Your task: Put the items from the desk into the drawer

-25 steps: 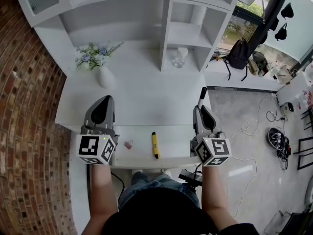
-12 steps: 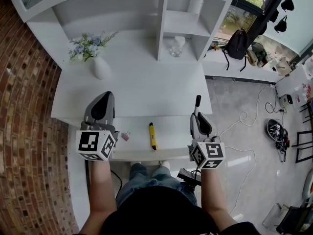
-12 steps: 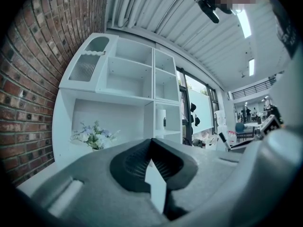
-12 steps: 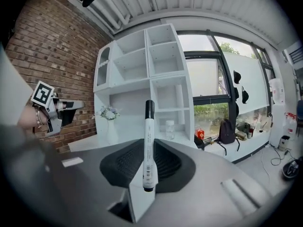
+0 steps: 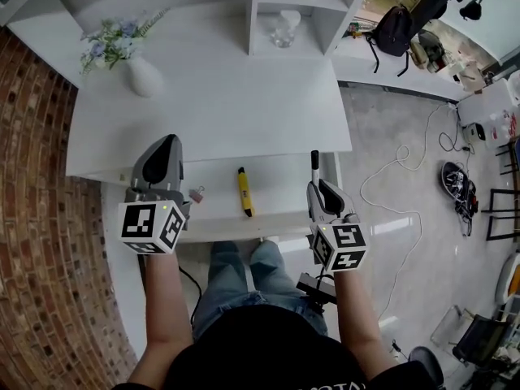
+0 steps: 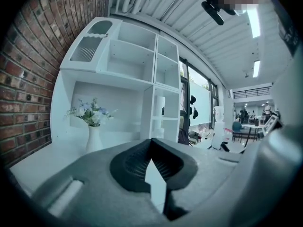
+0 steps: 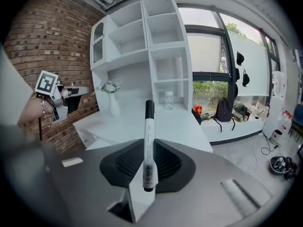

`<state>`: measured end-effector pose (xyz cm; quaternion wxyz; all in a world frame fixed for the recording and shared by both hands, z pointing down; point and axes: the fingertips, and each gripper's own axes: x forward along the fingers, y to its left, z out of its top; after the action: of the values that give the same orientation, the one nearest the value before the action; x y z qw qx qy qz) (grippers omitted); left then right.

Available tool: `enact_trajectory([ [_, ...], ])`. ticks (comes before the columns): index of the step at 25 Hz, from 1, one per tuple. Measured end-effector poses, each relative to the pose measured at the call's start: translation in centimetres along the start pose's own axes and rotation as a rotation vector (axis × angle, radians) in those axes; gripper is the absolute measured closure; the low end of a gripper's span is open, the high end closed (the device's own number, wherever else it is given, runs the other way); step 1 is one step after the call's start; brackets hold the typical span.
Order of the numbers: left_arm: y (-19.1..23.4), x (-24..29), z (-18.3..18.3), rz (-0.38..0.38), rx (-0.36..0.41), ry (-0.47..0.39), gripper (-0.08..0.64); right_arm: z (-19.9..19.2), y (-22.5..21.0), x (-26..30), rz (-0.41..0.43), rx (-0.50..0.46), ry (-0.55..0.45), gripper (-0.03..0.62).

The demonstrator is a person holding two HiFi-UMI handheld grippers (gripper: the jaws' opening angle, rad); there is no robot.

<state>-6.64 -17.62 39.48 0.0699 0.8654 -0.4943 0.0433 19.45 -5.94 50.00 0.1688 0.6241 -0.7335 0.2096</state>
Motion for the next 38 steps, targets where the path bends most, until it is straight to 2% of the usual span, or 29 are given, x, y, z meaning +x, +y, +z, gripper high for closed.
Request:
enact_trajectory([
  [4, -0.1, 0.2, -1.6, -0.001, -0.008, 0.032, 0.555, -4.0, -0.6, 1.1, 0.001, -0.001, 0.163, 0.512],
  [9, 0.0, 0.1, -2.6, 0.001, -0.006, 0.062, 0.555, -10.1, -2.7, 4.0, -0.036, 0.139, 0.405, 0.512],
  [20, 0.3, 0.2, -2.7, 0.012, 0.005, 0.076, 0.557, -17.3, -2.9, 9.9, -0.004, 0.29, 0.736, 0.512],
  [24, 1.0, -0.4, -3.3, 0.025, 0.001, 0.093, 0.555, -19.6, -2.4, 11.7, -0.003, 0.321, 0.791, 0.512],
  [30, 2.1, -1.0, -3.9, 0.047, 0.004, 0.118, 0.555, -22.3, -2.9, 12.9, -0.072, 0.361, 0.869, 0.511],
  [34, 2.5, -1.2, -4.2, 0.057, 0.005, 0.129, 0.555, -23.2, -3.0, 13.6, -0.077, 0.388, 0.87, 0.509],
  [38, 2.9, -1.4, -4.4, 0.066, -0.009, 0.129, 0.557, -24.8, -3.0, 13.6, -0.062, 0.339, 0.91, 0.508],
])
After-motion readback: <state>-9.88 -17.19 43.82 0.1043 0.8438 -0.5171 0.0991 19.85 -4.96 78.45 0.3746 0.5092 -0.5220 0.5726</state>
